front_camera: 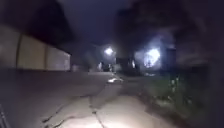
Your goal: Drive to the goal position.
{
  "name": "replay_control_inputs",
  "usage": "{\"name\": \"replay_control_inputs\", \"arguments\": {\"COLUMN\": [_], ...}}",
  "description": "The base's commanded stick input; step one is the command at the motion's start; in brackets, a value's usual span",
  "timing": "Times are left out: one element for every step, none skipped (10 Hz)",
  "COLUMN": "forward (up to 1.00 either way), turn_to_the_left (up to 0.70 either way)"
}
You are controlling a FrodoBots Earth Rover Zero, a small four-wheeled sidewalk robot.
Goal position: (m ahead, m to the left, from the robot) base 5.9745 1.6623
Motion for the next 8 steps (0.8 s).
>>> {"name": "replay_control_inputs", "arguments": {"forward": [0.69, 0.69, 0.69, 0.69, 0.69, 0.69, 0.69, 0.69], "turn_to_the_left": [-0.12, -0.08, 0.00, 0.00, 0.00, 0.00, 0.00, 0.00]}}
